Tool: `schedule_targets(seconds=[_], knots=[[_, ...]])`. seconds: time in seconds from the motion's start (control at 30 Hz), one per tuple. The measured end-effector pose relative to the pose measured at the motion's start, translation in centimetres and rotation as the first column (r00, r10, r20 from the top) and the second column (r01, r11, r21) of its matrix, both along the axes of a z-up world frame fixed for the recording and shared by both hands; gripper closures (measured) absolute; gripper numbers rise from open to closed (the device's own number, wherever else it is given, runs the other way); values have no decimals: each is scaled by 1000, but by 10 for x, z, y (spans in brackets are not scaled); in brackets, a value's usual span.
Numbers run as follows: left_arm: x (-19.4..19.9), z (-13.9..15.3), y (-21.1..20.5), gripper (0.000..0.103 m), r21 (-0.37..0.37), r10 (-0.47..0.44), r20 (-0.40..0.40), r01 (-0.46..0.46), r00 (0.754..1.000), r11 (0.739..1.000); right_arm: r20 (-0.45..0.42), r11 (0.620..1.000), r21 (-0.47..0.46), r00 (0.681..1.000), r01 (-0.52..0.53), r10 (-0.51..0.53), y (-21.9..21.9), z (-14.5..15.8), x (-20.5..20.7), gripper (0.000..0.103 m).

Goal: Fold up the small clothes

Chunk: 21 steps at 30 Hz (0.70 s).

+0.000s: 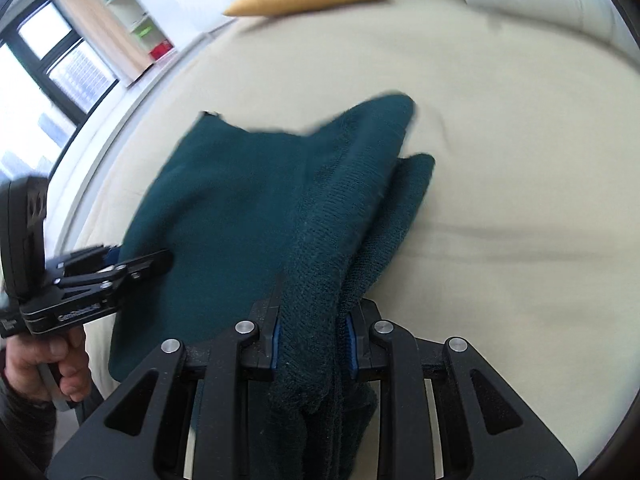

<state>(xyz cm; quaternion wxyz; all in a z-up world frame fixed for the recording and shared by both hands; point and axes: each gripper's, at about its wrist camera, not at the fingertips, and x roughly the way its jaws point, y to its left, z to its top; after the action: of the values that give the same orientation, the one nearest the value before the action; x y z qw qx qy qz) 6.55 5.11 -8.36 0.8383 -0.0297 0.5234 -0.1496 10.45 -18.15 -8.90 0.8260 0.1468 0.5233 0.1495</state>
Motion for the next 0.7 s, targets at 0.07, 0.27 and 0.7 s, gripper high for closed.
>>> schedule_targets(seconds=[0.07, 0.27, 0.7], knots=[[-3, -1, 0, 49, 7, -11, 17, 11, 1000, 1000, -38, 993, 108, 999, 37, -33, -16, -22, 5, 79], [2, -10, 12, 30, -16, 20, 19, -20, 1000, 1000, -32, 963, 266, 999, 45, -38, -37, -42, 3, 71], [-67, 41, 18, 36, 13, 147, 210, -153, 967, 988, 79, 948, 286, 982, 141, -170, -68, 24, -90, 53]])
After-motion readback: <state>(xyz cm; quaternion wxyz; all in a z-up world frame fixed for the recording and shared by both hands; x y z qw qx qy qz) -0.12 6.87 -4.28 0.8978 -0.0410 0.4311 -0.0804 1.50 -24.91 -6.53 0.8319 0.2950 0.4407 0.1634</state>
